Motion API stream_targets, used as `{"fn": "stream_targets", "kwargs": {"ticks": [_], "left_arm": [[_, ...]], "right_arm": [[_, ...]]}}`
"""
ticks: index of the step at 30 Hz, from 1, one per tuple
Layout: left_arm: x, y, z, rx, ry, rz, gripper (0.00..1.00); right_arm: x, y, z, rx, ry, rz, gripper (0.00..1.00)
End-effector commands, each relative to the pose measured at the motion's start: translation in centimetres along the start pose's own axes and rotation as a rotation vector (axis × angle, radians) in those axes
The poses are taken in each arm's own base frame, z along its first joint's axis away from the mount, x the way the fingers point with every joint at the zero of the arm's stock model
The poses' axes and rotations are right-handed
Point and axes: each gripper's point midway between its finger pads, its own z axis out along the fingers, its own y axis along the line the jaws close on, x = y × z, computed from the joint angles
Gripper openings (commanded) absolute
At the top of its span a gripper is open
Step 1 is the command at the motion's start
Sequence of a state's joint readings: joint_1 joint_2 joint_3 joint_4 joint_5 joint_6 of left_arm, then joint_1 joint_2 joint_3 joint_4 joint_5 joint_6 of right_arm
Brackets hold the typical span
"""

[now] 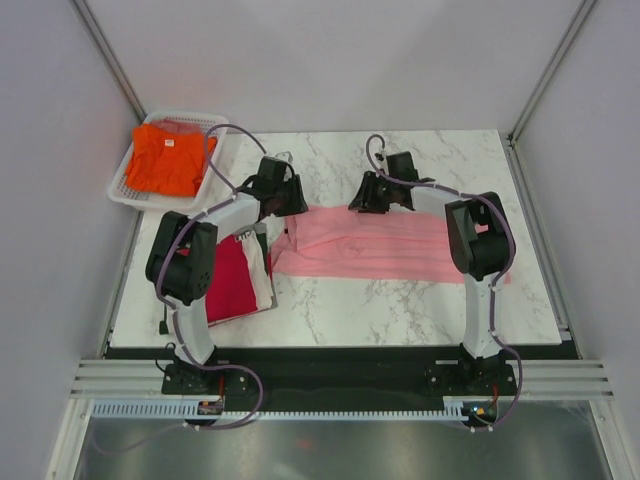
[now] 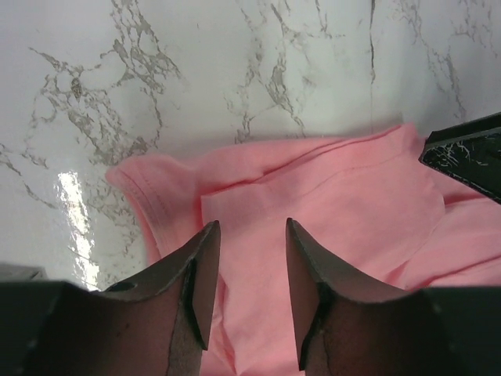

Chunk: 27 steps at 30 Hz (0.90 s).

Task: Fold and stack the t-shirts
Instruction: Fold the tshirt

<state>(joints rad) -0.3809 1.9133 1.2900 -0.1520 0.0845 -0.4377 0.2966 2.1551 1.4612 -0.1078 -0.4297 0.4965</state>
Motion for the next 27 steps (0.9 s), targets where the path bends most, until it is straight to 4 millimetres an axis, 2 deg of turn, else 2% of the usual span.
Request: {"fn": "stream_targets", "kwargs": {"ticks": [1, 4, 7, 8, 9, 15, 16, 19, 20, 23, 25, 26, 27], "left_arm": [[-0.9, -0.2, 0.7, 0.005, 0.011, 0.001, 0.43], [-1.0, -0.3, 1.2, 0.013, 0.021, 0.008, 0.19], [-1.0, -0.4, 0.9, 0.016, 0.029, 0.019, 0.02], [-1.1, -0.4, 0.6, 0.018, 0.022, 0.020, 0.02], [-1.6, -0.7, -0.2, 0.025, 0.005, 0.022, 0.02], [-1.7, -1.9, -3.1, 0.082, -0.026, 0.035, 0.02], [-1.6, -2.1, -4.0, 0.089, -0.036, 0.036, 0.02], [-0.9, -2.4, -5.1, 0.094, -0.039, 0.040, 0.02], [-0.7, -2.2, -5.1, 0.088, -0.042, 0.036, 0.04], [0.0, -1.5, -4.3, 0.066, -0.026, 0.031, 0.35], [-0.3, -1.4, -3.7, 0.052, -0.025, 0.036, 0.39], [0.2, -0.5, -2.7, 0.021, -0.005, 0.034, 0.40], [-0.4, -0.6, -2.4, 0.017, -0.010, 0.033, 0.39]], "right_arm": [[-1.2, 1.7, 0.8, -0.057, -0.010, -0.039, 0.45], [-1.1, 2.5, 1.4, -0.088, 0.004, -0.040, 0.35], [-1.3, 3.1, 1.6, -0.108, 0.006, -0.044, 0.14], [-1.3, 3.3, 1.5, -0.113, 0.006, -0.045, 0.05], [-1.4, 3.5, 1.5, -0.118, 0.005, -0.050, 0.01], [-1.5, 4.3, 0.4, -0.139, -0.004, -0.068, 0.00], [-1.6, 4.5, 0.2, -0.150, -0.005, -0.072, 0.00], [-1.4, 5.4, -0.8, -0.184, -0.010, -0.082, 0.00], [-1.2, 5.5, -1.0, -0.189, -0.010, -0.085, 0.00], [-1.0, 5.9, -2.0, -0.195, -0.020, -0.091, 0.00], [-0.8, 5.9, -2.2, -0.192, -0.021, -0.091, 0.00], [-0.8, 5.8, -2.2, -0.191, -0.022, -0.089, 0.00], [-0.7, 5.7, -1.9, -0.191, -0.019, -0.085, 0.00]]}}
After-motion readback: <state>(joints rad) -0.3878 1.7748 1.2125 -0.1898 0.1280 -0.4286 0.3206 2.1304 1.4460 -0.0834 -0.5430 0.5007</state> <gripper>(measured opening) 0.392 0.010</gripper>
